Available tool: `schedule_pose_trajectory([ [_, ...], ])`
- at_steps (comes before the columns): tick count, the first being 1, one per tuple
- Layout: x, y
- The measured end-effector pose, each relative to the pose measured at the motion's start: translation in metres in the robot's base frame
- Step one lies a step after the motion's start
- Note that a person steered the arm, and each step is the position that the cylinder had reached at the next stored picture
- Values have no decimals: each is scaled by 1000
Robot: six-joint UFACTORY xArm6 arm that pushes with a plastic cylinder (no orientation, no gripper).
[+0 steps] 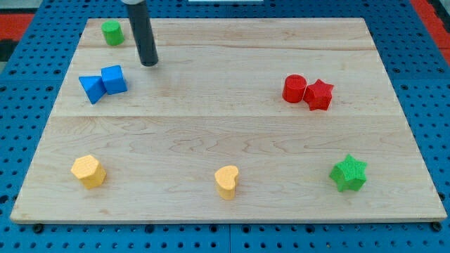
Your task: Slide the green circle slightly right
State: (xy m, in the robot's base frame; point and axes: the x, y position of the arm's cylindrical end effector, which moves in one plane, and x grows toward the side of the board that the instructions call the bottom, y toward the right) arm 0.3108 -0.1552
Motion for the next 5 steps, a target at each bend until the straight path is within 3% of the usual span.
schedule_pose_trajectory([
  [3,-37,-127],
  [4,-54,-146],
  [5,-84,-104],
])
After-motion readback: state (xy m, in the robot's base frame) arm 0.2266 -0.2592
